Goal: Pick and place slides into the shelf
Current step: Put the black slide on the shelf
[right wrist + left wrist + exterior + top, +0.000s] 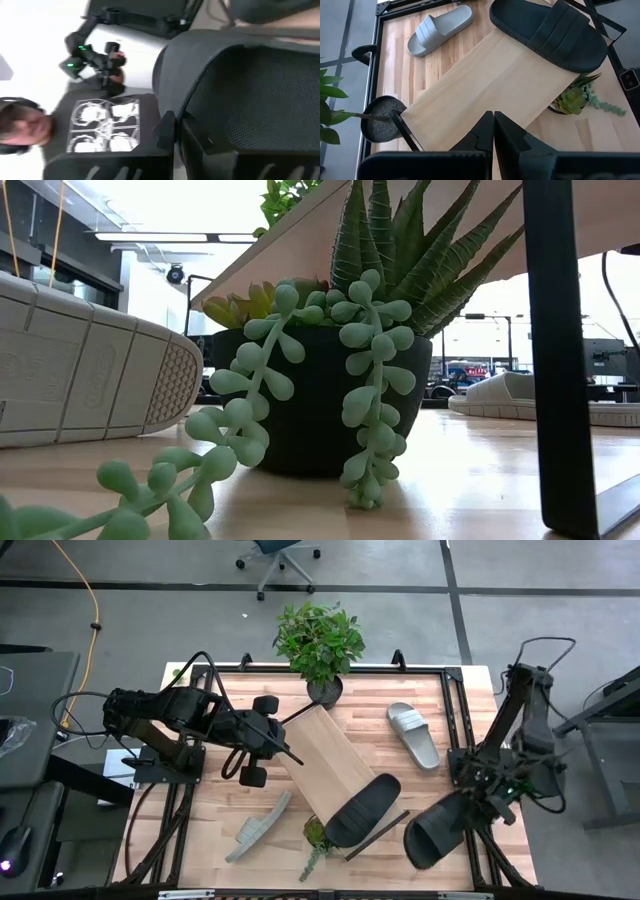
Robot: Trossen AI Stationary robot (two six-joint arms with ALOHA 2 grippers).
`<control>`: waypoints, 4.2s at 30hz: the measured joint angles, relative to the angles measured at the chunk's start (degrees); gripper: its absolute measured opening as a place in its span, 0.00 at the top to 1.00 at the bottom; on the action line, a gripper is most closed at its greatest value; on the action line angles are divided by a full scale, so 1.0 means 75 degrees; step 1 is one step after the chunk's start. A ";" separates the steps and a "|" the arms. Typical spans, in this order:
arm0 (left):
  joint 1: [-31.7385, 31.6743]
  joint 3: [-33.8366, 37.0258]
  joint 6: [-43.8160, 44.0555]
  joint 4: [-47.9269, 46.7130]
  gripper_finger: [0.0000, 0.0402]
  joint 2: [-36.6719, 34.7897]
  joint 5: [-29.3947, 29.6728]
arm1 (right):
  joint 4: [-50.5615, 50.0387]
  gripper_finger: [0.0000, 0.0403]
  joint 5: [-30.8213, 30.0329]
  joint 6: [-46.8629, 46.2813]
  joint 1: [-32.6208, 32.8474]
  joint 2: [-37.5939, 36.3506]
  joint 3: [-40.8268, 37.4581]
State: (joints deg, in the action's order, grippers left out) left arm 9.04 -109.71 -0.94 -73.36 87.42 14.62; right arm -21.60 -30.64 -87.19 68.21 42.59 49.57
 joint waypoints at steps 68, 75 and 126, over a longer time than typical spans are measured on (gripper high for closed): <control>0.0000 0.0000 -0.0024 0.0405 0.99 0.0000 -0.0350 | -0.9123 1.00 -0.0698 -0.0328 -0.2191 0.2366 0.8697; -0.0002 0.0000 -0.0012 0.0403 0.99 0.0000 -0.0357 | -0.8775 1.00 -0.0339 0.0172 -0.2909 0.2626 0.8697; 0.0000 -0.0001 -0.0642 -0.0202 0.99 0.0000 -0.1374 | -0.7117 1.00 0.5962 0.5924 -0.8802 0.5523 0.8676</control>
State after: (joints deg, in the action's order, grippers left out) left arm 9.04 -109.72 -5.76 -74.88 87.42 4.32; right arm -74.97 14.08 -42.76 2.20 84.01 114.65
